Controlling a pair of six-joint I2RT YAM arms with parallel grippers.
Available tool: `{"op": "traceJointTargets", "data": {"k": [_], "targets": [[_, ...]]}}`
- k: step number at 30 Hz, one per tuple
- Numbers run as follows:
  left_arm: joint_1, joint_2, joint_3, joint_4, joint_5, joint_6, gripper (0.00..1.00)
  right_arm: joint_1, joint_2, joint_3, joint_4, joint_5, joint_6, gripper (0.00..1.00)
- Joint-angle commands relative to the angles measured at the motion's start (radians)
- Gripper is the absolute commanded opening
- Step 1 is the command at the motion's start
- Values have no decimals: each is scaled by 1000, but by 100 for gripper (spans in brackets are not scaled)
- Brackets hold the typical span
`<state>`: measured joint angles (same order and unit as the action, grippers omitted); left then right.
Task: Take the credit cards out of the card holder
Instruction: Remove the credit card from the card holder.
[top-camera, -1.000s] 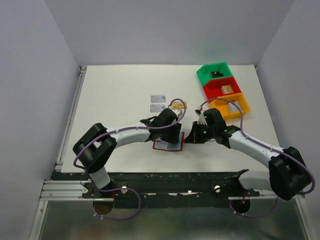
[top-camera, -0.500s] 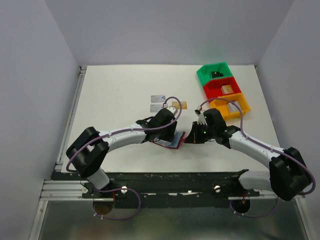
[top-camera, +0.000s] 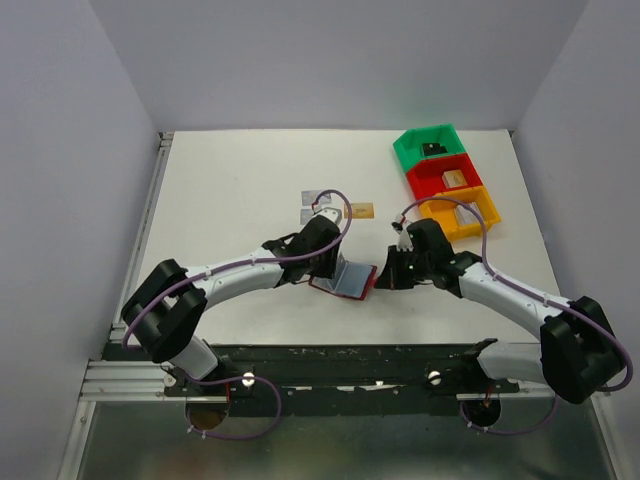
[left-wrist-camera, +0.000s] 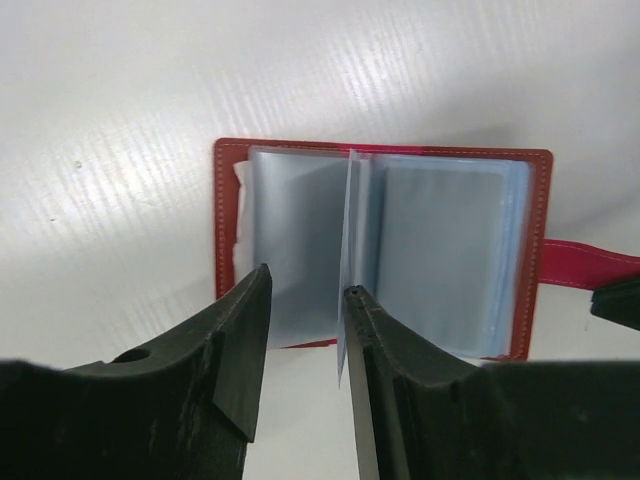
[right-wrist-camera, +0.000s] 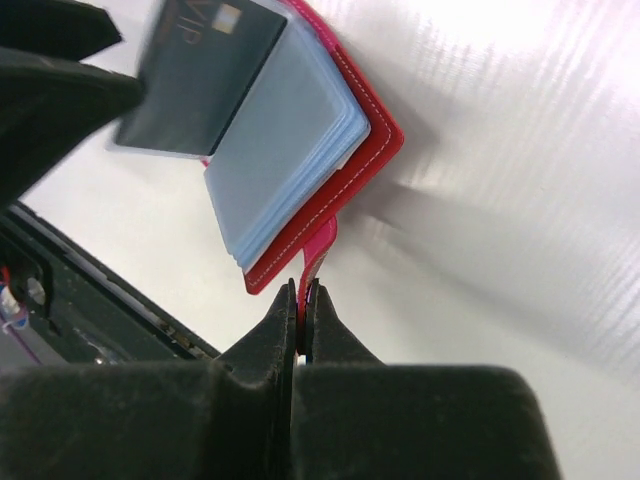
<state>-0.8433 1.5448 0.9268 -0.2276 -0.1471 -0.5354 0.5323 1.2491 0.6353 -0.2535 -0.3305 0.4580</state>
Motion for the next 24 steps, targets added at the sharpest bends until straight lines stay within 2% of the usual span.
{"op": "traceJointTargets", "data": {"k": [1, 6, 8, 10, 14, 17, 21, 24], "targets": [[16, -17, -36, -38, -43, -17, 46, 5, 16, 32, -79, 80, -24, 0], [27, -22, -57, -30, -42, -24, 45, 6, 26, 46, -98, 116, -15, 1], [30, -23, -66, -27, -39, -28, 45, 6, 29, 55, -105, 126, -12, 4], [32, -28, -74, -27, -40, -34, 45, 6, 32, 67, -121, 145, -9, 16], [39, -69, -100, -16, -52, -43, 45, 5, 10, 99, -174, 208, -2, 53], [56, -113, -109, -6, -54, -41, 44, 6, -23, 141, -234, 261, -25, 65], [81, -156, -124, 43, -14, -35, 44, 5, -69, 178, -254, 256, -41, 66], [99, -178, -160, 163, 90, -32, 44, 6, -92, 143, -146, 156, -30, 58]]}}
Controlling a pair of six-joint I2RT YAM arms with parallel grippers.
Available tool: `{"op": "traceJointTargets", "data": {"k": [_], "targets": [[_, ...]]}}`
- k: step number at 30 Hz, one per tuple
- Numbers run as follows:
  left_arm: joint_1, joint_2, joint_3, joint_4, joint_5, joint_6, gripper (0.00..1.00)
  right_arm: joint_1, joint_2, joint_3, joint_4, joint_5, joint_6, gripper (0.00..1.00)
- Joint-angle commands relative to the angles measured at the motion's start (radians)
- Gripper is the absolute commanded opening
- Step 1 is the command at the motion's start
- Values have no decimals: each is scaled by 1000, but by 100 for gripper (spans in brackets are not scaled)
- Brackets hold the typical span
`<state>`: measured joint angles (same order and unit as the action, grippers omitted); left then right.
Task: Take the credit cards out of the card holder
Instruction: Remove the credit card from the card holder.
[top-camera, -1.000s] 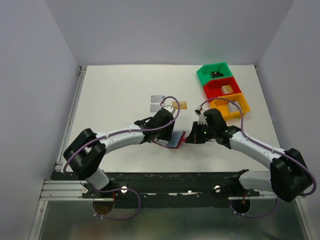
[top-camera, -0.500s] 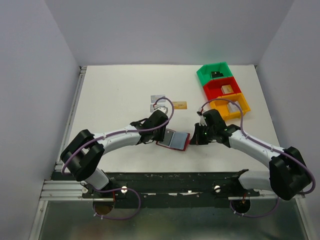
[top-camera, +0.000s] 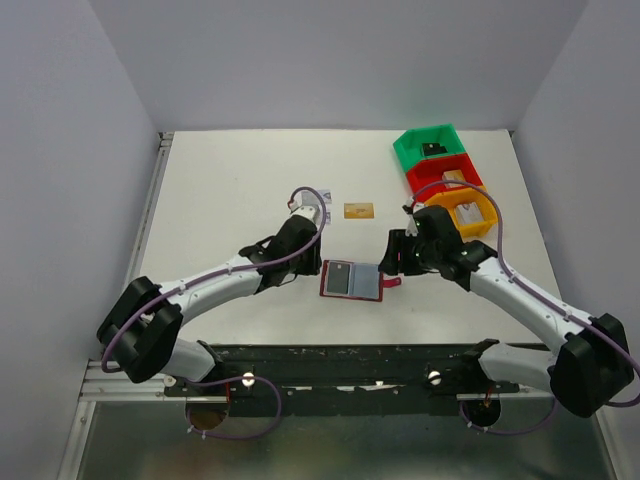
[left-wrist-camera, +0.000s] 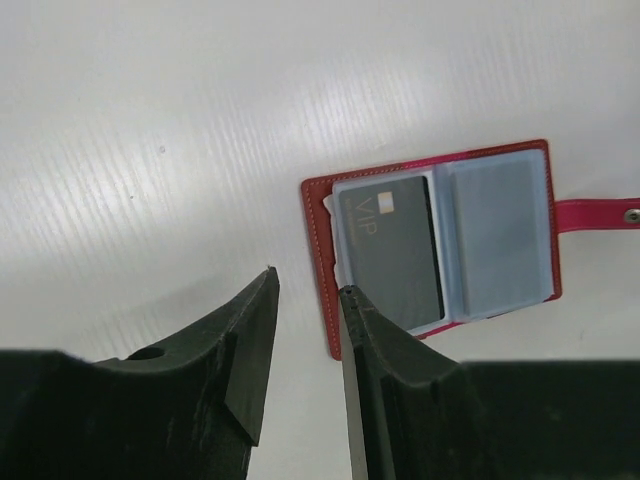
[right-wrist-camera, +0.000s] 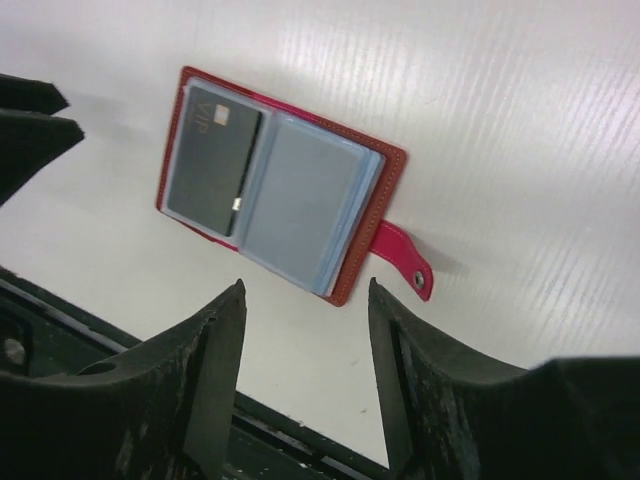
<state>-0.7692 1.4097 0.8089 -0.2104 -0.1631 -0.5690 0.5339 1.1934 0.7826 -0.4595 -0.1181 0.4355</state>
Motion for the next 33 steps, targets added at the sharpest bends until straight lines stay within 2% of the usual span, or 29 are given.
{"op": "traceJointTargets", "data": {"k": [1, 3, 5, 12, 18, 33], "targets": [[28, -46, -51, 182, 140, 4, 44, 5, -31, -17, 99, -107, 5, 50], [31, -28, -51, 255, 227, 14, 43, 5, 0, -43, 192, -204, 57, 36], [33, 9, -30, 264, 249, 6, 32, 6, 53, -60, 277, -287, 109, 28], [39, 98, -28, 278, 241, -25, 0, 5, 215, -86, 488, -397, 209, 25], [51, 149, -39, 289, 237, -48, 0, 6, 320, -75, 562, -437, 244, 25], [51, 212, -30, 272, 244, -60, 0, 6, 492, -48, 582, -433, 249, 25]]}}
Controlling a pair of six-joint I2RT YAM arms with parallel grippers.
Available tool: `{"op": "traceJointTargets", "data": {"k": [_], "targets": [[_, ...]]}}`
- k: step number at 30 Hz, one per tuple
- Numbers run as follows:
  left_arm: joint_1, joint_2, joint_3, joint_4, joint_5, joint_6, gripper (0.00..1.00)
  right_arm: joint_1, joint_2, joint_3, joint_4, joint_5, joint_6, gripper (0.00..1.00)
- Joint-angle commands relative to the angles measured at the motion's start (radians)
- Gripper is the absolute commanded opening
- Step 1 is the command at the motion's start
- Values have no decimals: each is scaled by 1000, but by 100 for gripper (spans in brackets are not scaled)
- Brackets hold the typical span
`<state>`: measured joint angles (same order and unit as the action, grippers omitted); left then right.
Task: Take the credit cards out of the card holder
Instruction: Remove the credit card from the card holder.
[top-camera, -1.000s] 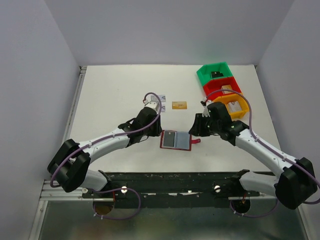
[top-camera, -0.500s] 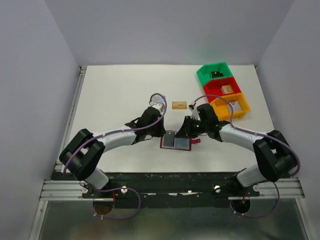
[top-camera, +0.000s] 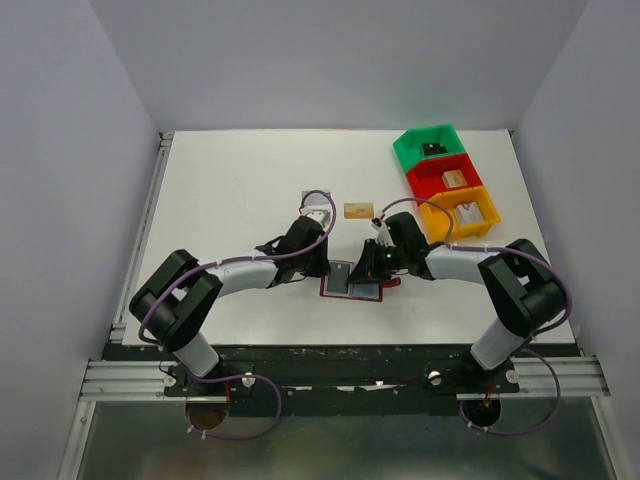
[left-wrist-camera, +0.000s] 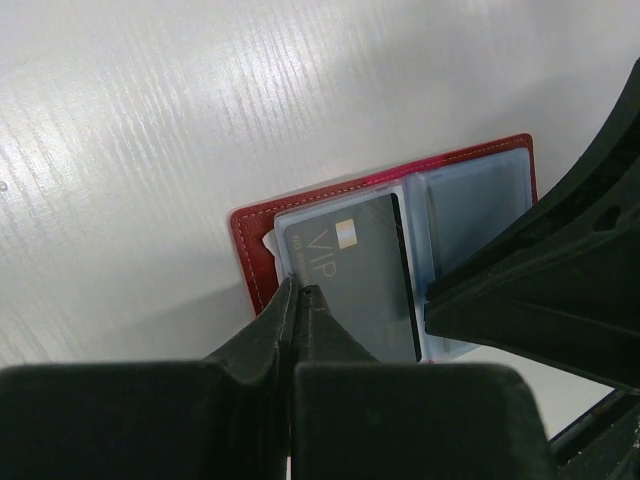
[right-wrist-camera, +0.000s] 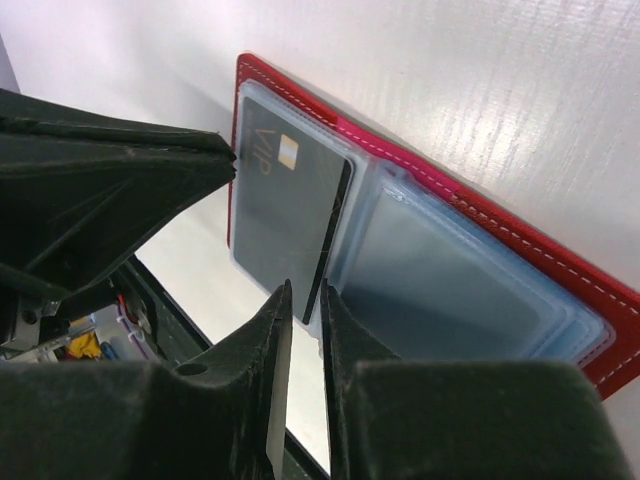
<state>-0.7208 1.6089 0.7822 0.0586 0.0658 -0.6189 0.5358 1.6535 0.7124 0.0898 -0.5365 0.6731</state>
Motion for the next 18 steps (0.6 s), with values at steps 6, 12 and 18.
{"op": "traceJointTargets", "data": {"k": [6, 12, 18], "targets": [[1, 11, 9, -57, -32, -15, 0, 4, 51, 35, -59, 64, -13, 33], [4, -24, 15, -82, -44, -12, 0, 4, 31, 19, -55, 72, -9, 38], [7, -87, 25, -65, -25, 16, 0, 4, -50, 27, -73, 78, -9, 40]]}}
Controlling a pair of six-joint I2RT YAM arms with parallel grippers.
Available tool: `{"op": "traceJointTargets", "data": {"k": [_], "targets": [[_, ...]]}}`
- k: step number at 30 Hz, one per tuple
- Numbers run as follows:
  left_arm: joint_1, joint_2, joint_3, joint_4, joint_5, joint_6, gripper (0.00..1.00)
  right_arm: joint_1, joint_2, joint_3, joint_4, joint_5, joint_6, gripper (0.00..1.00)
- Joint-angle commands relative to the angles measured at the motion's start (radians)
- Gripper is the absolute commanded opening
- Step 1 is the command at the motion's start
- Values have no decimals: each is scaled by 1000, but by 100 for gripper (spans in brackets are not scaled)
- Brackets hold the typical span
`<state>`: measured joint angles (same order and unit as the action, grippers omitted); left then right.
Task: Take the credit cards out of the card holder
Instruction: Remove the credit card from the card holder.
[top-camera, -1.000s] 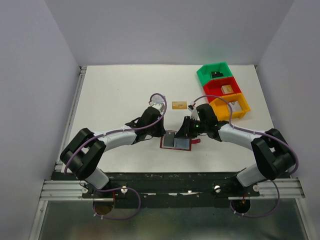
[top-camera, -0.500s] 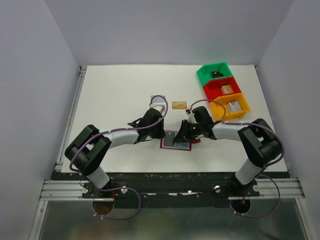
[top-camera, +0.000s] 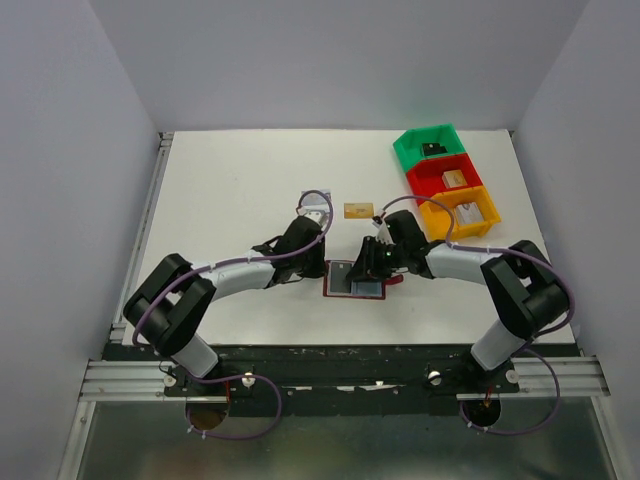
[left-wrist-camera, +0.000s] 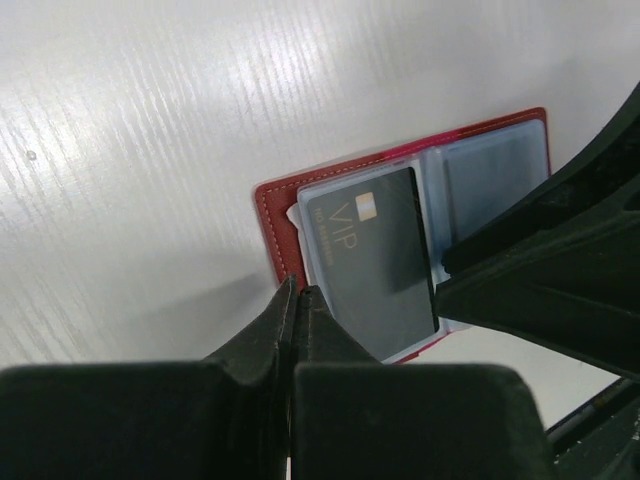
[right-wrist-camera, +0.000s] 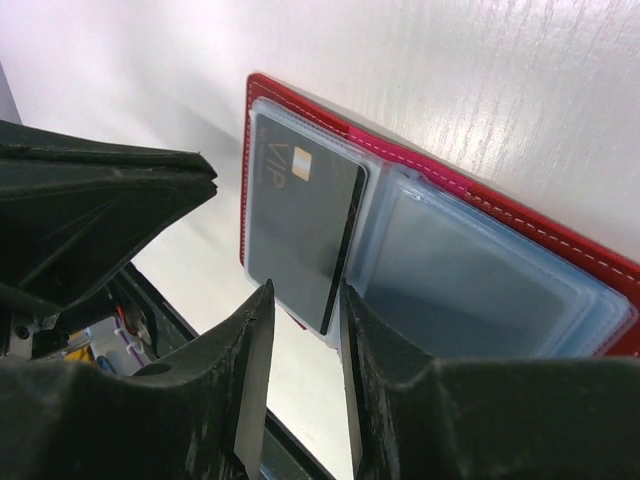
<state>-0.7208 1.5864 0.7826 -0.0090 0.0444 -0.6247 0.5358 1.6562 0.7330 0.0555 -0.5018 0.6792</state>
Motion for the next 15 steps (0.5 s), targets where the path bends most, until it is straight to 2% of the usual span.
{"op": "traceJointTargets", "data": {"k": [1, 6, 15], "targets": [[7, -63, 29, 3, 8, 23, 0, 6, -62, 9, -40, 40, -13, 40], [6, -22, 44, 60, 67, 20, 0, 4, -59, 22, -17, -1, 3, 39], [7, 53, 52, 61, 89, 10, 0, 4, 20, 9, 56, -53, 34, 38]]}}
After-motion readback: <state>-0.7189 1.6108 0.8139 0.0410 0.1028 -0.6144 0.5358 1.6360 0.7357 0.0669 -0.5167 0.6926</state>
